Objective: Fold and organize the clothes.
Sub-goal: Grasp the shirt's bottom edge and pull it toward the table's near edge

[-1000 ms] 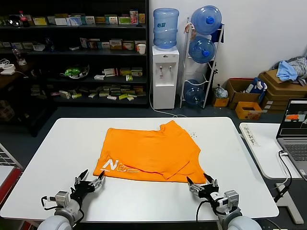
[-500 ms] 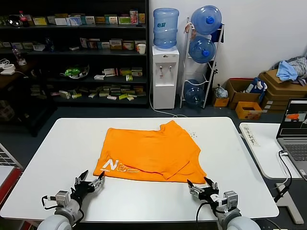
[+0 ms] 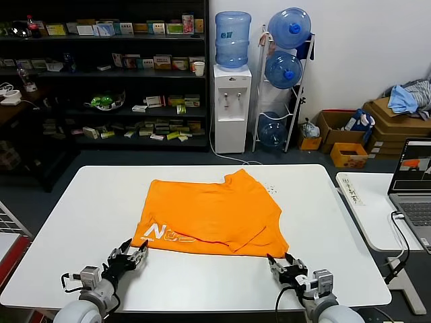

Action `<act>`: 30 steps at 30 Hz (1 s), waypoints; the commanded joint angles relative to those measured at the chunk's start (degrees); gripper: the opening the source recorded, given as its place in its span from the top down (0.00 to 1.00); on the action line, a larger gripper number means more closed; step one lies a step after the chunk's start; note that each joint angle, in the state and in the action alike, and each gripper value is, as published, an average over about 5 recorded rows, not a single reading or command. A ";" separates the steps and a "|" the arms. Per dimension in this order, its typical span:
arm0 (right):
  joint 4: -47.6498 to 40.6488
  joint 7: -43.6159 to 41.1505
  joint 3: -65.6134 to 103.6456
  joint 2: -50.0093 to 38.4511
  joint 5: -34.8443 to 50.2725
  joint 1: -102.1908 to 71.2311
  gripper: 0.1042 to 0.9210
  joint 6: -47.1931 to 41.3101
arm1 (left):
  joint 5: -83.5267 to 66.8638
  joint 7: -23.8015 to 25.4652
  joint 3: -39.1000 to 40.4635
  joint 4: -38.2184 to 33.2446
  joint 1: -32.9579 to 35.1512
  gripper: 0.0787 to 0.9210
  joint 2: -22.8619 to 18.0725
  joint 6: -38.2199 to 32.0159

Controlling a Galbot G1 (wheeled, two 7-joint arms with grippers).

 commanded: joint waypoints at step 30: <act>13.33 6.93 2.34 -10.14 8.34 -10.26 0.97 -3.65 | -14.59 -11.43 -4.40 -16.71 11.38 0.99 9.97 12.19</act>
